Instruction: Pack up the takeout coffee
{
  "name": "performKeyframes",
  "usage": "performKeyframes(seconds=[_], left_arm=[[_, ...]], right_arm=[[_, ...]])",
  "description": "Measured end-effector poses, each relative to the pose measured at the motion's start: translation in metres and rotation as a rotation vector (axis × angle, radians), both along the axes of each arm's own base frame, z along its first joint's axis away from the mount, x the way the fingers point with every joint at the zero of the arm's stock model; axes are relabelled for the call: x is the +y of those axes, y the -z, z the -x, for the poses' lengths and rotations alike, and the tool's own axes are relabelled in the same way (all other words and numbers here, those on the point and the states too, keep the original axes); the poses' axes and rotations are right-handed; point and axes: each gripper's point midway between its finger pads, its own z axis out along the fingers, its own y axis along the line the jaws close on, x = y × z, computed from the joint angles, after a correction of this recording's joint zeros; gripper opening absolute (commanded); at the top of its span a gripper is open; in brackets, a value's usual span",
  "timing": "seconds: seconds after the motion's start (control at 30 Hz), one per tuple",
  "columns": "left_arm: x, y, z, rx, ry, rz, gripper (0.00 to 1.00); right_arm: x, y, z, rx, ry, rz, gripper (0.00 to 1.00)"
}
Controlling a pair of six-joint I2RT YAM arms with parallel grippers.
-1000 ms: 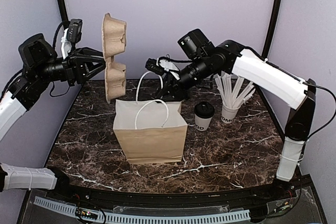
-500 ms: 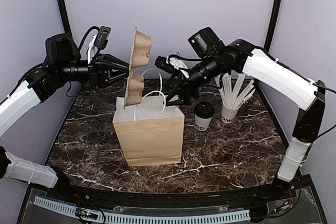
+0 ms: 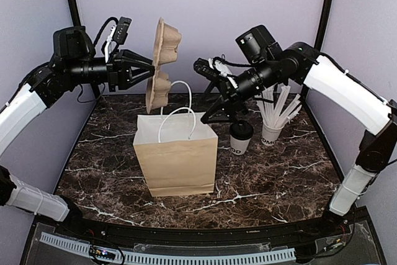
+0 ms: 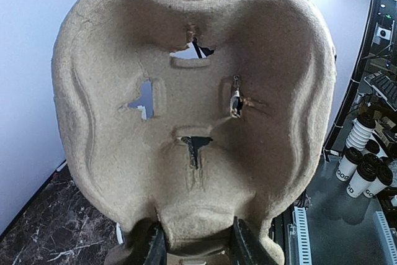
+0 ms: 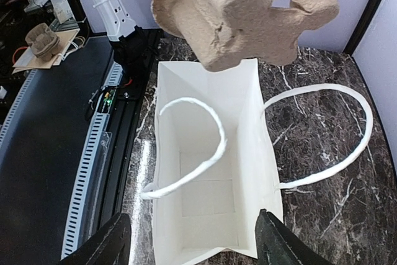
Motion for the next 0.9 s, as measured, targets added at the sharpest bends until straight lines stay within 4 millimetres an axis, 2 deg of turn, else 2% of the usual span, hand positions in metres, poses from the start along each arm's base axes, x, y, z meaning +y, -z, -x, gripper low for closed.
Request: performKeyframes(seconds=[0.13, 0.2, 0.23, 0.33, 0.43, 0.6, 0.9], left_arm=[[0.002, -0.004, -0.001, -0.004, -0.019, -0.005, 0.37], [0.002, -0.001, -0.002, 0.009, -0.021, -0.010, 0.36], [0.001, 0.000, -0.003, 0.016, -0.021, -0.012, 0.36], [-0.001, 0.004, -0.007, 0.040, -0.023, -0.015, 0.36], [-0.003, 0.009, -0.009, 0.072, -0.025, -0.019, 0.36], [-0.005, 0.017, -0.013, 0.123, -0.029, -0.030, 0.36], [-0.010, 0.026, -0.012, 0.204, -0.001, -0.034, 0.34]], right_arm=[[0.004, -0.003, 0.013, 0.032, -0.036, -0.015, 0.68], [0.009, -0.002, 0.022, 0.049, -0.063, -0.018, 0.63], [0.011, -0.002, 0.026, 0.055, -0.074, -0.018, 0.57], [0.020, 0.001, 0.036, 0.076, -0.085, -0.013, 0.32], [0.026, 0.003, 0.037, 0.077, -0.072, -0.009, 0.21], [0.031, 0.004, 0.041, 0.053, -0.085, -0.006, 0.18], [0.033, 0.016, 0.079, -0.039, -0.234, 0.038, 0.17]])
